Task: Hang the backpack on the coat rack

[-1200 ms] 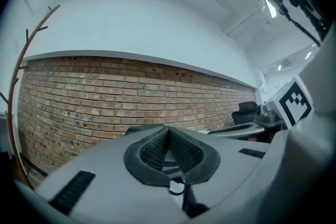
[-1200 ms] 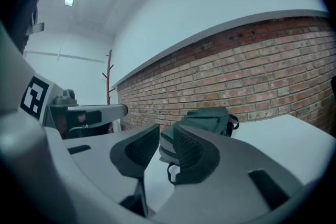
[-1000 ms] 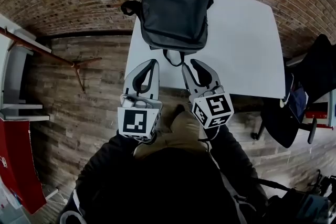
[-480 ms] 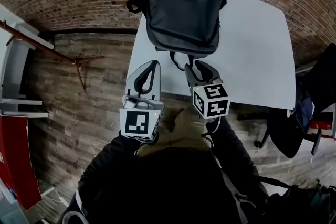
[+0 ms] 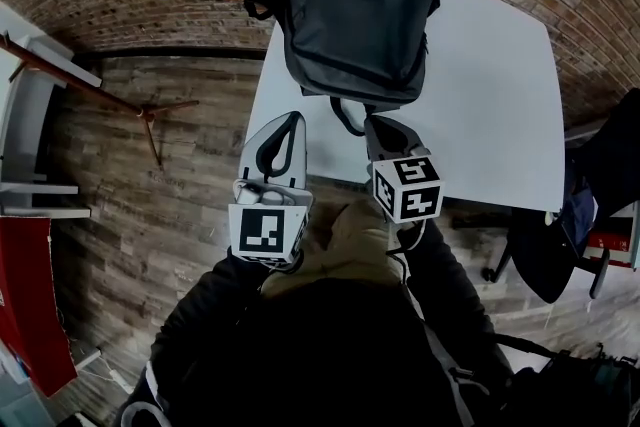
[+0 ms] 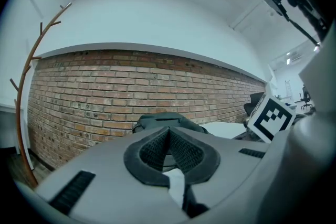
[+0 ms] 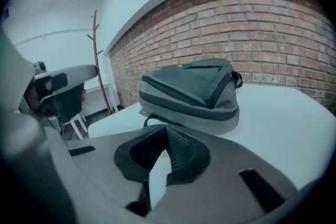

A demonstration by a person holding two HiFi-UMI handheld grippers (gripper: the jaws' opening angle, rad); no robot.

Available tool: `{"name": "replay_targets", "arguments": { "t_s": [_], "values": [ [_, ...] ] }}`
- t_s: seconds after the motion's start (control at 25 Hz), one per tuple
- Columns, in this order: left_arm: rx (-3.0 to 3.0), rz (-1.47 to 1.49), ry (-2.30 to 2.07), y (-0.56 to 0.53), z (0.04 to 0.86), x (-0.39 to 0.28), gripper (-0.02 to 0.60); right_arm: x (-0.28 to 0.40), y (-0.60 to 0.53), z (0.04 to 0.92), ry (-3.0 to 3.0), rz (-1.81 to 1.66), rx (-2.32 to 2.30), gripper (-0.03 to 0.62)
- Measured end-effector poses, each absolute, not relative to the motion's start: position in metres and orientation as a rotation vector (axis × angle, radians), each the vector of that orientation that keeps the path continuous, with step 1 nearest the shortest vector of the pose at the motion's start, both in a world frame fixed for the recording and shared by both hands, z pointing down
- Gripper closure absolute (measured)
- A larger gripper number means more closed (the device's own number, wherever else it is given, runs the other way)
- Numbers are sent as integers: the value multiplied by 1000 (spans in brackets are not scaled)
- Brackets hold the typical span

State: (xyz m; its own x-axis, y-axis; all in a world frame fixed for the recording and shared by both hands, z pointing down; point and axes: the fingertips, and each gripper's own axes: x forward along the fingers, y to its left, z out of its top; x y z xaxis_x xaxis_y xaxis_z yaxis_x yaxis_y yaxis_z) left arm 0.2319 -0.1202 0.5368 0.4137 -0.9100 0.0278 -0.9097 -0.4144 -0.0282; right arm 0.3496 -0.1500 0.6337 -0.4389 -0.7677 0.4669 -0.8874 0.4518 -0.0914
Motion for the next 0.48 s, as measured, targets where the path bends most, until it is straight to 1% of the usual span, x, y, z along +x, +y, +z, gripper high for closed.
{"name": "replay_targets", "arguments": {
  "t_s": [0.16, 0.24, 0.32, 0.44, 0.48],
  "values": [
    [-2616, -34, 1667, -122, 520, 234, 572, 346, -151, 559, -2557, 271, 1471, 589],
    [-2618, -26, 1672, -121, 509, 235, 572, 343, -152, 531, -2577, 260, 1440, 589],
    [-2627, -19, 1704, -120, 499, 234, 574, 347, -150, 530, -2529, 330, 1418, 589],
    [-2624, -47, 1698, -116, 492, 233, 572, 356, -146, 558, -2413, 410, 1413, 585],
    [-2621, -49, 1688, -114, 491, 233, 572, 355, -145, 570, -2387, 430, 1395, 551]
  ]
}}
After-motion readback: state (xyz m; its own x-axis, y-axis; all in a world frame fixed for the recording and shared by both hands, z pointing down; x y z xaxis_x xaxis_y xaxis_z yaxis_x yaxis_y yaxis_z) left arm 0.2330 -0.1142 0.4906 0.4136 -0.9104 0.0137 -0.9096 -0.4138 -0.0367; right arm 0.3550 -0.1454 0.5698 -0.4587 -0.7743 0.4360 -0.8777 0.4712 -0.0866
